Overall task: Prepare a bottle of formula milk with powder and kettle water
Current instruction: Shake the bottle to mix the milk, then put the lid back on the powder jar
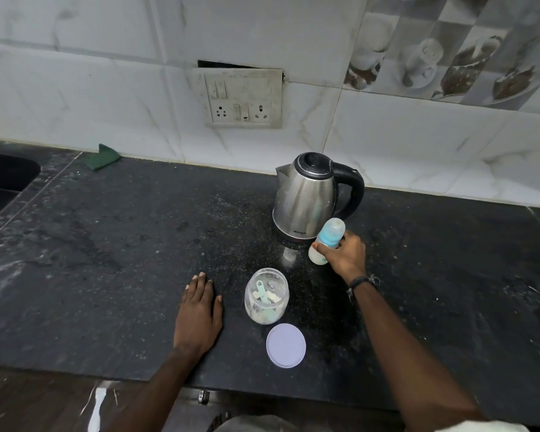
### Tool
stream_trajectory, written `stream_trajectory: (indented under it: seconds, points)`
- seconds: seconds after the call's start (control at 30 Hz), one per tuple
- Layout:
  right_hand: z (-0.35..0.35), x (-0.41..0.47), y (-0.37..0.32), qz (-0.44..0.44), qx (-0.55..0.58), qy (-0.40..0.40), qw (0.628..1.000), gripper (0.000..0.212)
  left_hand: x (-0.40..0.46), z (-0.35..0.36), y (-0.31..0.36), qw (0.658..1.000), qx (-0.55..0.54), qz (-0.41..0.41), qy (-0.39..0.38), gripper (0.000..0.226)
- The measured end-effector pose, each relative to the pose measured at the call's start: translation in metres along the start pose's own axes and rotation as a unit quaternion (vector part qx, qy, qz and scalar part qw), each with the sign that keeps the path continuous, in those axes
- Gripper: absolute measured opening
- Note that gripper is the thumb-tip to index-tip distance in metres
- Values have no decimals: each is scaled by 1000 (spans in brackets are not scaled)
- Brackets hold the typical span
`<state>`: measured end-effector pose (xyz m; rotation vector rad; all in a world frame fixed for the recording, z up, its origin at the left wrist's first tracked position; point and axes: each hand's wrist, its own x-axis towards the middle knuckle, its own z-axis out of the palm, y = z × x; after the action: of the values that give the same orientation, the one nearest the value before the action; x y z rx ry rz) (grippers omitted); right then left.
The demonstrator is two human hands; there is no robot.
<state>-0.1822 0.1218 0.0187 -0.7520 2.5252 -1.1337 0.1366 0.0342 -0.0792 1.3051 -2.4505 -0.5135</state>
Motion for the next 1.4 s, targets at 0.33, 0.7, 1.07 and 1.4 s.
stream_trajectory:
  seconds: [0.33, 0.7, 1.07, 1.4]
  points:
    - [1, -5, -4, -15, -50, -16, 998, 71, 0, 0, -1, 1000, -8, -7, -11, 63]
    - [-27, -61, 3, 4, -165, -11, 986, 48, 1, -19, 7, 976, -213, 35, 26, 67]
    - [2, -151, -6, -130, -283, -219, 925, 64, 9, -16, 41, 928, -332, 20, -168, 126]
    - [23, -186, -14, -161, -425, -225, 862, 86, 14, -15, 57, 916, -363, 3, -173, 149]
